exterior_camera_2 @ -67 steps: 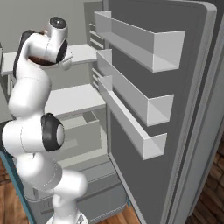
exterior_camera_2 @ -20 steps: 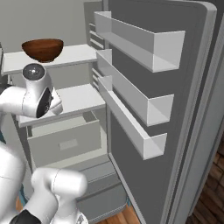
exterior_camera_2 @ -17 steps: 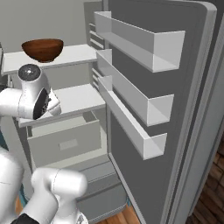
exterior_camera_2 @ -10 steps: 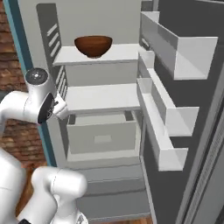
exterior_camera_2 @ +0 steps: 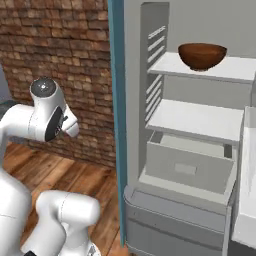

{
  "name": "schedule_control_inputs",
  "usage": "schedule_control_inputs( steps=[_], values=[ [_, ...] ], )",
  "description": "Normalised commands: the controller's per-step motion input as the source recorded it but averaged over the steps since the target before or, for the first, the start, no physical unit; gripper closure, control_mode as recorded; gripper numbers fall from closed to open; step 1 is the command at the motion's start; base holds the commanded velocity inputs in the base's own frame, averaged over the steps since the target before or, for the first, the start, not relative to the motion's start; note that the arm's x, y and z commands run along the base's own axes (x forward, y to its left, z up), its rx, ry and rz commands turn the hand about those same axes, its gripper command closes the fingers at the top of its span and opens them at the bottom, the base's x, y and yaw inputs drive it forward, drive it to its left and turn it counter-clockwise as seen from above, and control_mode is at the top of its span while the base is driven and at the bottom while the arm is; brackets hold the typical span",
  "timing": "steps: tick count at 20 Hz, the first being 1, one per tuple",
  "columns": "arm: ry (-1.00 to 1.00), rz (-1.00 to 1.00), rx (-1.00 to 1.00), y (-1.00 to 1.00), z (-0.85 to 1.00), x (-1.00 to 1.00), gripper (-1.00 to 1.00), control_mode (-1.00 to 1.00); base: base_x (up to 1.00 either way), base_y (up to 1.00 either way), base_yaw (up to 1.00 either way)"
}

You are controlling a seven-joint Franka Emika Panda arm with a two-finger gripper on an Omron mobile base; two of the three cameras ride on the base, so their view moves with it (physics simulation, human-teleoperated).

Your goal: Move the mug from next to the sink to the open cabinet. Then, move the bowl with the pear to the fridge to clear the area for faucet cleaning.

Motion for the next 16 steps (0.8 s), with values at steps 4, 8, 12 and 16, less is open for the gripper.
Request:
schedule_control_inputs(
  steps=[4,8,12,16],
  values=[
    [0.00,0.00,0.00,0.00,0.00,0.00,-1.00,1.00,0.03,1.00,0.48],
    [0.00,0.00,0.00,0.00,0.00,0.00,-1.00,1.00,0.80,1.00,0.19],
    [0.00,0.00,0.00,0.00,0.00,0.00,-1.00,1.00,1.00,0.82,-0.06],
    [0.00,0.00,0.00,0.00,0.00,0.00,-1.00,1.00,1.00,0.52,-0.18]
  ],
)
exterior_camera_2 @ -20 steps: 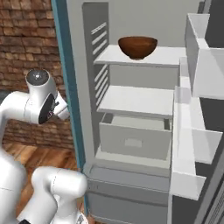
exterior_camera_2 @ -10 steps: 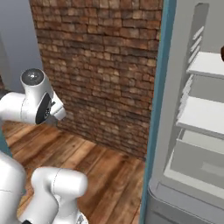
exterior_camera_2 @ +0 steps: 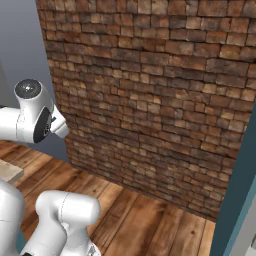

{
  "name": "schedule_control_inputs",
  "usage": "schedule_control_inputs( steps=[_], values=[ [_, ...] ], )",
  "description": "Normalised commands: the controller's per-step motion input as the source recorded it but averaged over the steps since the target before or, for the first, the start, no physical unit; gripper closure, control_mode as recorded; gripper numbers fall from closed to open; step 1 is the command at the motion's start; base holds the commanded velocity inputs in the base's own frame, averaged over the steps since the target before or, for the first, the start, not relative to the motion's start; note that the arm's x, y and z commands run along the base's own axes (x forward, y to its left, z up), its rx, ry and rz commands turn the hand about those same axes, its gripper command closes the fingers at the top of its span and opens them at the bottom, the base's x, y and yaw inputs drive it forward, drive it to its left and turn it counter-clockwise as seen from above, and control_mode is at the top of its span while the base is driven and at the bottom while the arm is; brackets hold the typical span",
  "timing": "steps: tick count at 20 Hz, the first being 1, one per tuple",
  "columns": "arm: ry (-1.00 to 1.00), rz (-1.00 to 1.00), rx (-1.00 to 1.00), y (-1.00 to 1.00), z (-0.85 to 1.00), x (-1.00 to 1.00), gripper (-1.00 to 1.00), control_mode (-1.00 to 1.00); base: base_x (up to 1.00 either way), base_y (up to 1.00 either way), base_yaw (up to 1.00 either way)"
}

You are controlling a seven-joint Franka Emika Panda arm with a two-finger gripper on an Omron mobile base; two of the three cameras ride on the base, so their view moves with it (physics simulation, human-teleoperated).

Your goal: Move the mug from next to the sink to the open cabinet. Then, move the bowl with the pear to the fridge to clear the area for faucet cleaning.

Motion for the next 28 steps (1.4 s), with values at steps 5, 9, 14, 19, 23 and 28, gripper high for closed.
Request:
schedule_control_inputs(
  steps=[5,9,14,19,23,28],
  values=[
    [0.00,0.00,0.00,0.00,0.00,0.00,-1.00,1.00,1.00,0.07,-0.18],
    [0.00,0.00,0.00,0.00,0.00,0.00,-1.00,1.00,1.00,0.00,-0.08],
    [0.00,0.00,0.00,0.00,0.00,0.00,-1.00,1.00,0.87,0.00,0.54],
    [0.00,0.00,0.00,0.00,0.00,0.00,-1.00,1.00,0.36,0.00,0.84],
    [0.00,0.00,0.00,0.00,0.00,0.00,-1.00,1.00,0.36,0.00,0.85],
    [0.00,0.00,0.00,0.00,0.00,0.00,-1.00,1.00,0.75,0.00,0.75]
  ],
)
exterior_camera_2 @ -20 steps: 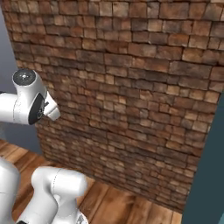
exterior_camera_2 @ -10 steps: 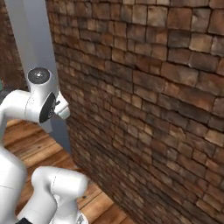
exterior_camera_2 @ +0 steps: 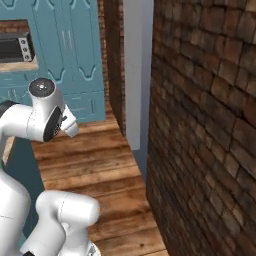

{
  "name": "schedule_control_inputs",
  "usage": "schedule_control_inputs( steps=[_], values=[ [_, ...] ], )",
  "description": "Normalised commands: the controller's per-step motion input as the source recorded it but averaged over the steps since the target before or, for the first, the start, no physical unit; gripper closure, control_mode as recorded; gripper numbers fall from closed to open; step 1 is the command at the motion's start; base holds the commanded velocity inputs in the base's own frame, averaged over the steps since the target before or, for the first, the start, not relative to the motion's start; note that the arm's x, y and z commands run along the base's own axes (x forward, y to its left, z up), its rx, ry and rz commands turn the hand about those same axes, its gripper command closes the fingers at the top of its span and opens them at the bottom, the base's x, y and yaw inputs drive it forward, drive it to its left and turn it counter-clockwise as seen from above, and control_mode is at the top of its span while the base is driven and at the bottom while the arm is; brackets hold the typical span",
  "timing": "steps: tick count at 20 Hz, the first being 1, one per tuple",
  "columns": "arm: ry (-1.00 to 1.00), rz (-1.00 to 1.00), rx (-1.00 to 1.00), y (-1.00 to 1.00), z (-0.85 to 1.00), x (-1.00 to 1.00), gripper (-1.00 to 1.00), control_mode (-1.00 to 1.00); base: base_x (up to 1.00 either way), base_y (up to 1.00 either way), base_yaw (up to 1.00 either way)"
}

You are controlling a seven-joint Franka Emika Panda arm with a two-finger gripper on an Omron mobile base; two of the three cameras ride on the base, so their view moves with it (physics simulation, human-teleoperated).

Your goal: Move the mug from next to the sink to the open cabinet. Then, move the bowl with the pear to the fridge to clear the area for faucet cleaning.

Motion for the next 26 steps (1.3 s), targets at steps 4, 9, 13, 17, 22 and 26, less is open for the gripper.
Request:
schedule_control_inputs(
  steps=[4,9,13,17,22,26],
  values=[
    [0.00,0.00,0.00,0.00,0.00,0.00,-1.00,1.00,1.00,0.00,0.54],
    [0.00,0.00,0.00,0.00,0.00,0.00,-1.00,1.00,1.00,0.00,0.40],
    [0.00,0.00,0.00,0.00,0.00,0.00,-1.00,1.00,1.00,0.00,0.30],
    [0.00,0.00,0.00,0.00,0.00,0.00,-1.00,1.00,1.00,0.00,0.23],
    [0.00,0.00,0.00,0.00,0.00,0.00,-1.00,1.00,1.00,-0.03,0.19],
    [0.00,0.00,0.00,0.00,0.00,0.00,-1.00,1.00,1.00,-0.02,0.19]
  ],
)
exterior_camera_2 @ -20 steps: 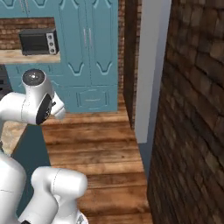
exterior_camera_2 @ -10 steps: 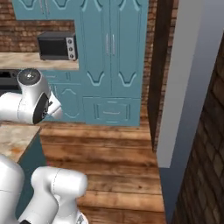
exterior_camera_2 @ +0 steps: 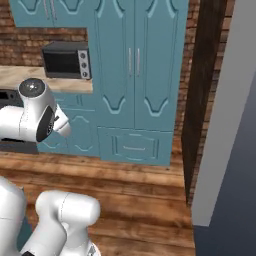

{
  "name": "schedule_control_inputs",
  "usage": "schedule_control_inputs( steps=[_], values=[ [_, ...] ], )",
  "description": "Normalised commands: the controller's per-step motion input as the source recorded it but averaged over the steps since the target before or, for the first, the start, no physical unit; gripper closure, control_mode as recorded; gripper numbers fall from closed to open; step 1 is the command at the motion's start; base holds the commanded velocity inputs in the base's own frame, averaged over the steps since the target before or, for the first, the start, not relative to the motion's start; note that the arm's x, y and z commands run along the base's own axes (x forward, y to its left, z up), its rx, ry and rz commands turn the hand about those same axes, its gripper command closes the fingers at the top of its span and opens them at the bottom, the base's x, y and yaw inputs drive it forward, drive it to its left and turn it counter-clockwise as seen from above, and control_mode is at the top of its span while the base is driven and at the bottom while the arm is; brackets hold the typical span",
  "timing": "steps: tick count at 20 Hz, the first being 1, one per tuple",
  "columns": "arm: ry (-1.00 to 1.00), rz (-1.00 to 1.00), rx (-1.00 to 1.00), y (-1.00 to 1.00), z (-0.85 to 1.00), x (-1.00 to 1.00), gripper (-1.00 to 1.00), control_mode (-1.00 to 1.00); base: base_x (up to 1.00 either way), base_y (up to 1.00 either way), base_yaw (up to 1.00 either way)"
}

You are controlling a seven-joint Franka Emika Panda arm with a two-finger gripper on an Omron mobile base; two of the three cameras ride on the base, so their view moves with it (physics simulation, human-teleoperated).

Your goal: Move the mug from next to the sink to the open cabinet. Then, move the bowl with the pear to the fridge to clear the area for faucet cleaning.

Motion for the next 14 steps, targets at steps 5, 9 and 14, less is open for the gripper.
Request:
schedule_control_inputs(
  steps=[5,9,14],
  values=[
    [0.00,0.00,0.00,0.00,0.00,0.00,-1.00,1.00,1.00,-0.08,0.28],
    [0.00,0.00,0.00,0.00,0.00,0.00,-1.00,1.00,1.00,-0.10,0.36],
    [0.00,0.00,0.00,0.00,0.00,0.00,-1.00,1.00,0.97,-0.03,0.63]
  ],
)
